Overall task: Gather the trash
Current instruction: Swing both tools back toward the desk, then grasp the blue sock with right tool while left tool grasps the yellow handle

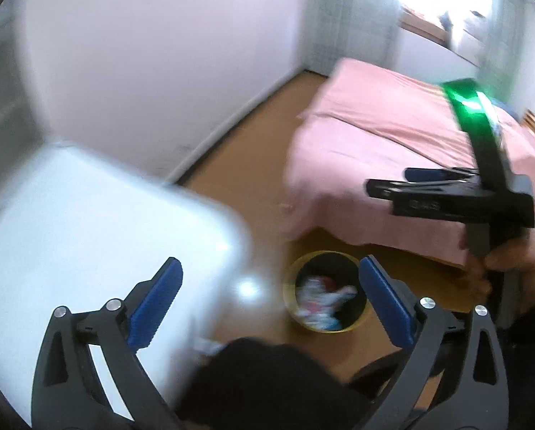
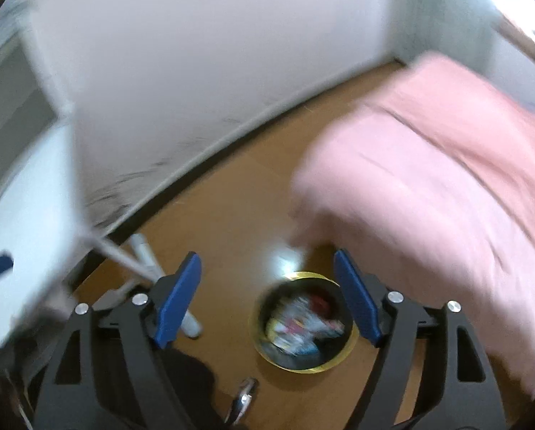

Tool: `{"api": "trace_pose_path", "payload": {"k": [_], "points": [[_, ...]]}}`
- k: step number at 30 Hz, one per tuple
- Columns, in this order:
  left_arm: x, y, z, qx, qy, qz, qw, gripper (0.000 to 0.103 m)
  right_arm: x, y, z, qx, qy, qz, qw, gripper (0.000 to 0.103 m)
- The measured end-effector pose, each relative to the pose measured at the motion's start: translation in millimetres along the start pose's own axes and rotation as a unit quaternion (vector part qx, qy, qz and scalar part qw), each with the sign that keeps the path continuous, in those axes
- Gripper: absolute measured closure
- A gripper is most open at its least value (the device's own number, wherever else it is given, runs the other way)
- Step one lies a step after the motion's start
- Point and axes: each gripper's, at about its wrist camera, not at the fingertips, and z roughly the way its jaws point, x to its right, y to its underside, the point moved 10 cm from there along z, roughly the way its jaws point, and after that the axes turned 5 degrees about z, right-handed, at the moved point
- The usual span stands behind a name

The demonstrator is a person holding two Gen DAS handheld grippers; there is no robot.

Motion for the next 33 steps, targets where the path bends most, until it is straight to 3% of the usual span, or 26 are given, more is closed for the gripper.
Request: {"api": "trace_pose_path", "payload": {"k": [3,6,9,11,15,18,22,26,27,28,30,32,33], "points": [[-76.7,25.1,-39.9,0.001,-0.061,-0.037,0.9974,0.007,-122.3,-8.6,-21.2,0.013,-0.082,-0.09,0.992,0.026],[-166.4,69.1,-84.4,-0.009,-0.143,-0.096,0.985,0.007,-227.7,-4.6,-30.9,0.013,-0.151,-0.164,0.975,0.025],[-252.2,128.4,-133.1,-0.023,-0.224,-0.16,0.9612,0.007,-342.2,14.5,-31.3,-0.009,-0.22,-0.232,0.947,0.025],[-290.7,163.5,-158.2,-0.029,-0.255,-0.201,0.9453,0.007,-410.6,29.1,-27.0,-0.021,-0.247,-0.271,0.93,0.025],[-343.4,222.3,-191.8,-0.036,-0.284,-0.276,0.9176,0.007,-523.7,54.9,-10.2,-0.023,-0.271,-0.337,0.901,0.025],[-365.3,251.2,-204.9,-0.036,-0.278,-0.317,0.9061,0.007,-569.1,61.0,6.9,-0.028,-0.265,-0.358,0.895,0.025],[-382.3,264.1,-204.0,-0.042,-0.283,-0.321,0.9027,0.007,-601.9,63.3,27.1,-0.049,-0.256,-0.359,0.896,0.025],[-396.3,267.8,-195.1,-0.048,-0.278,-0.311,0.9078,0.007,-614.4,67.6,38.9,-0.058,-0.247,-0.361,0.897,0.028],[-399.0,267.0,-194.7,-0.05,-0.279,-0.306,0.9088,0.007,-615.9,67.8,40.9,-0.062,-0.248,-0.363,0.896,0.042],[-401.9,260.9,-189.2,-0.052,-0.279,-0.293,0.913,0.007,-613.0,67.5,40.9,-0.065,-0.247,-0.365,0.895,0.064],[-407.1,252.0,-181.4,-0.054,-0.278,-0.273,0.9193,0.007,-611.0,66.7,40.5,-0.068,-0.253,-0.361,0.895,0.09],[-416.2,240.8,-173.2,-0.06,-0.287,-0.251,0.9224,0.007,-600.2,58.2,33.1,-0.058,-0.261,-0.352,0.897,0.092],[-419.1,232.9,-165.6,-0.062,-0.279,-0.238,0.9282,0.007,-598.8,55.7,31.2,-0.054,-0.265,-0.349,0.897,0.092]]}}
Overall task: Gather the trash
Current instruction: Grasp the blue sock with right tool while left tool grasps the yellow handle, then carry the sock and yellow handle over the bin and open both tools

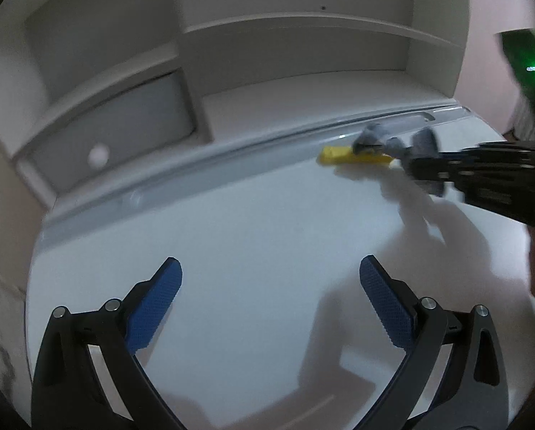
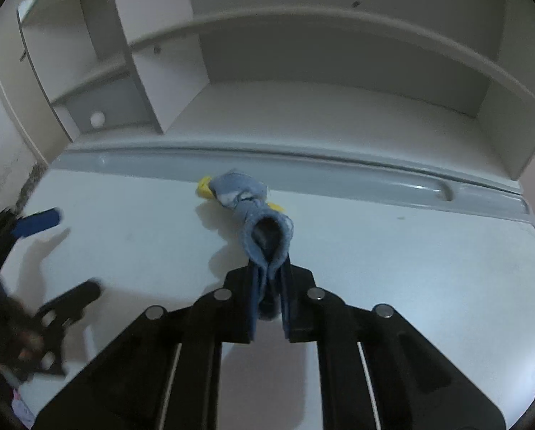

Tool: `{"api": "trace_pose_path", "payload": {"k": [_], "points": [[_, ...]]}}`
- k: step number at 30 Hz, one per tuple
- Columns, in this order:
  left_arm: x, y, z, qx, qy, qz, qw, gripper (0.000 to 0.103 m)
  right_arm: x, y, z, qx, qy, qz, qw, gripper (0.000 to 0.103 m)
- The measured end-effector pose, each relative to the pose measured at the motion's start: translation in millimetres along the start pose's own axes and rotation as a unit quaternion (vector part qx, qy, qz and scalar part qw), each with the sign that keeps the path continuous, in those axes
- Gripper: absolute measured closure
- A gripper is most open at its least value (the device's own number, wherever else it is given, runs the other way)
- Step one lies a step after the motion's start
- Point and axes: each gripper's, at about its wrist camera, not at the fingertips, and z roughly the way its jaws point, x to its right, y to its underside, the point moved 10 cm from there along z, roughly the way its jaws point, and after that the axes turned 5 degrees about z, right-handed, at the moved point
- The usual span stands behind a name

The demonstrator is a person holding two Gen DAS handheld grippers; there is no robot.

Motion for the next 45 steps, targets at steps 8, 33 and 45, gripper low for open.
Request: {"api": "trace_pose_path", "payload": {"k": [8,33,45], "points": [[43.5,-63.5,47.2,0.022,0.02,0.116,0.9928,0.007,46.7,25.3,-53.6,0.009,-0.016,0.03,0.999,0.092],[97.7,-70.6,55.9,-0.011,0.04,0.139,0.9894,0.091,136.7,96.5,-142.5,0.04,-0.006,0.112,0.993,0.092],[267.4,-56.0,-63.9,0.075,0.105,0.157,0.9792,0.091,239.4,201.7,-232.0,0.064,0.096,0.214,0.97,0.092]]}}
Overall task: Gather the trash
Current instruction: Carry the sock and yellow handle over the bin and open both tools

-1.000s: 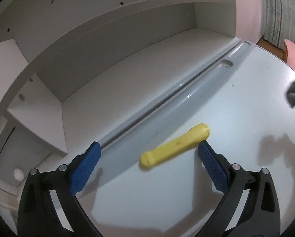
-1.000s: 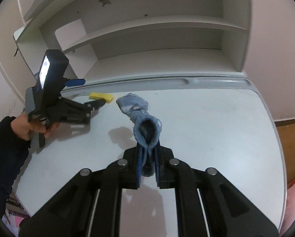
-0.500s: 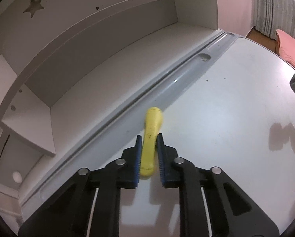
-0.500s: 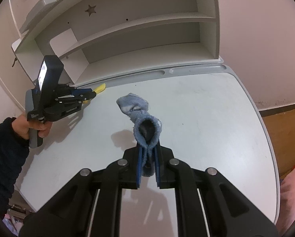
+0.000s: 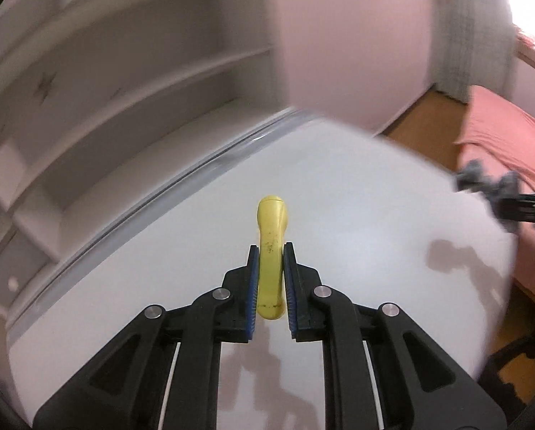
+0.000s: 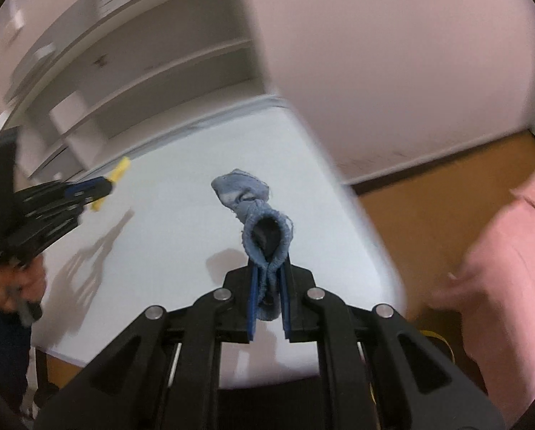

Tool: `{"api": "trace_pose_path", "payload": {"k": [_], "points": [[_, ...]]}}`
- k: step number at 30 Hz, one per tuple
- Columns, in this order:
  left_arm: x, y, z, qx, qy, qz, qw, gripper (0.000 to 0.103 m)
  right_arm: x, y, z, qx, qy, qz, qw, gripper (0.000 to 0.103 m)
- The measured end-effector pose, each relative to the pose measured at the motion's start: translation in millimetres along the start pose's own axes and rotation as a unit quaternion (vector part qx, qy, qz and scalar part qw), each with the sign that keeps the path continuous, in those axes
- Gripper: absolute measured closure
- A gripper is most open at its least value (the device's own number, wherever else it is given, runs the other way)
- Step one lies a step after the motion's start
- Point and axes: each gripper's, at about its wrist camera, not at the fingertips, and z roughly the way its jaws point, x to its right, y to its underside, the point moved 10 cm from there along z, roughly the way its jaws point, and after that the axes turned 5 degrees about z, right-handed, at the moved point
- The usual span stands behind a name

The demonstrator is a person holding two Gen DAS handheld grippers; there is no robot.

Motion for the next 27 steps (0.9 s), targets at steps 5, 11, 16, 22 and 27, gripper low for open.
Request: {"api": "trace_pose_path", "payload": {"k": [5,11,16,22,27], "points": [[122.9,-24.3,-10.4,0.025,0.094,0.029,0.9949,0.091,96.0,36.0,-27.4,0.006,0.069,0.072,0.995,0.092],[261.3,-36.4,-16.9,0.037,0.196,0.078,0.9768,0.091,206.2,95.5,-51.5,-0.011,0.14,0.163,0.977,0.092],[347.8,-19.2,9.9,0.009,0.254,0.103,0.9617,0.091,277.8,145.9,-48.7,-0.042,0.182,0.227,0.956,0.092],[416.9,12.0,62.2,-0.048,0.29,0.115,0.9488,0.091,320.3,175.4,-23.9,-0.085,0.189,0.272,0.94,0.092],[447.7,31.1,116.3,-0.107,0.295,0.1,0.9441,0.091,328.0,191.0,2.6,-0.122,0.186,0.275,0.936,0.092]]}}
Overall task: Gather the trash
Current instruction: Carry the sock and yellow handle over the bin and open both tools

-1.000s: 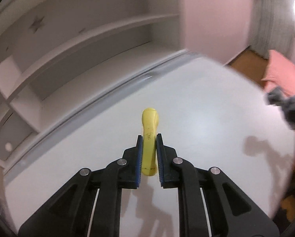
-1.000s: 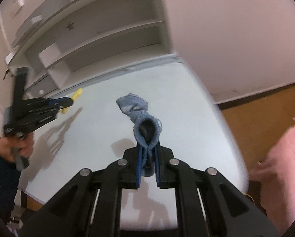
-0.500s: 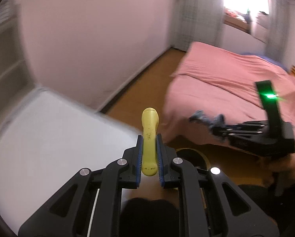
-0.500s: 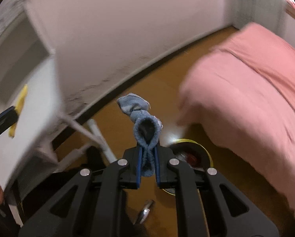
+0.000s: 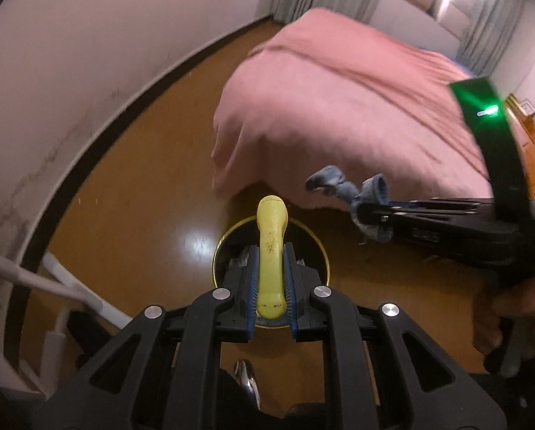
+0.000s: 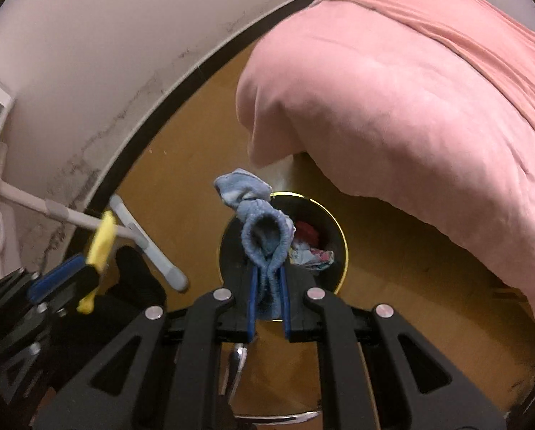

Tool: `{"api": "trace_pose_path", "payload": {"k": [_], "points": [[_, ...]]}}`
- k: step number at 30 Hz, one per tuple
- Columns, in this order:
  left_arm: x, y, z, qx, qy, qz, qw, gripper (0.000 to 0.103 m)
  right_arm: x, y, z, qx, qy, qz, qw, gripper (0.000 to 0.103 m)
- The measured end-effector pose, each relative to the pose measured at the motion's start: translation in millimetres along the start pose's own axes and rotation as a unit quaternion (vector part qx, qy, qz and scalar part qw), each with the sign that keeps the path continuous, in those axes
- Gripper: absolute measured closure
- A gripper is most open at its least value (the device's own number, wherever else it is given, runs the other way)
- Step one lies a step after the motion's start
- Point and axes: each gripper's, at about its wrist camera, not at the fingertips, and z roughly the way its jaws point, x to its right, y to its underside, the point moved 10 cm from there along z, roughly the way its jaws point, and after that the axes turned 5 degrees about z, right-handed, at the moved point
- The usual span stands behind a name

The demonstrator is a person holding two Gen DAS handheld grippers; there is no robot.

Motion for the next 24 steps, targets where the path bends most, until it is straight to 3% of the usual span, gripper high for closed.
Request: {"api": "trace_pose_path", "payload": {"k": [8,24], "points": [[-4.6,31.8,68.2,-0.047,0.012,-0.03,0.9984,0.091,8.2,13.0,31.6,-0.045,0.006,0.01,0.999,0.092],[-5.4,42.7,71.7,-0.037,0.047,-0.041,0.9974,0.09,14.7,13.8,36.5,-0.053,0.016,0.023,0.998,0.092]]}}
